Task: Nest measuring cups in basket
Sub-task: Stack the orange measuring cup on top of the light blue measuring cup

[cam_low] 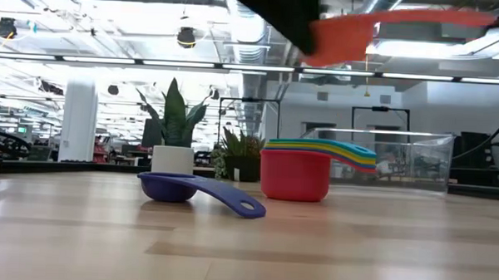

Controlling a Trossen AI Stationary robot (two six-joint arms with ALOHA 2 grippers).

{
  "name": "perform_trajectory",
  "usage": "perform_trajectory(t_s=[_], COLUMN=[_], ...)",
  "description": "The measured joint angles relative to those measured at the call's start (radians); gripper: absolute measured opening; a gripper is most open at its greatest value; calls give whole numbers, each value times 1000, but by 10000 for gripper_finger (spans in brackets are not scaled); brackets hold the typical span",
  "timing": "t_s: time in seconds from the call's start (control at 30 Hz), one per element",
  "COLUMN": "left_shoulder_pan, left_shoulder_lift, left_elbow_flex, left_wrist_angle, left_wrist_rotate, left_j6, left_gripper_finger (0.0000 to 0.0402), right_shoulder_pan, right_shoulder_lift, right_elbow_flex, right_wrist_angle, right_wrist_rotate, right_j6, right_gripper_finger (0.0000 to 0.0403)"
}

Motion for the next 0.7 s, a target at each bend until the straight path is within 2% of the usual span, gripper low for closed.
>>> perform_trajectory(t_s=[0.2,0.3,0.4,0.5,0.7], left_shoulder_pan=[93,157,193,214,215], left_shoulder_lift=[5,5,3,-14,-42], left_elbow_flex=[51,50,51,52,52], left_wrist_angle=[-312,-356,-348,-293,-283], left_wrist_rotate=[-166,-184,-246,-161,-128], left_j6=[123,205,335,353,365], left_gripper_finger=[2,1,1,1,0], right_shoulder_pan=[0,-1,-1,-1,-2], right_shoulder_lift=[0,0,0,0,0], right_elbow_flex=[0,0,0,0,0], right_wrist_angle=[3,9,10,10,19], right_wrist_rotate=[56,79,79,79,103], right_j6=[0,1,1,1,1], right_gripper_finger=[27,27,27,27,27])
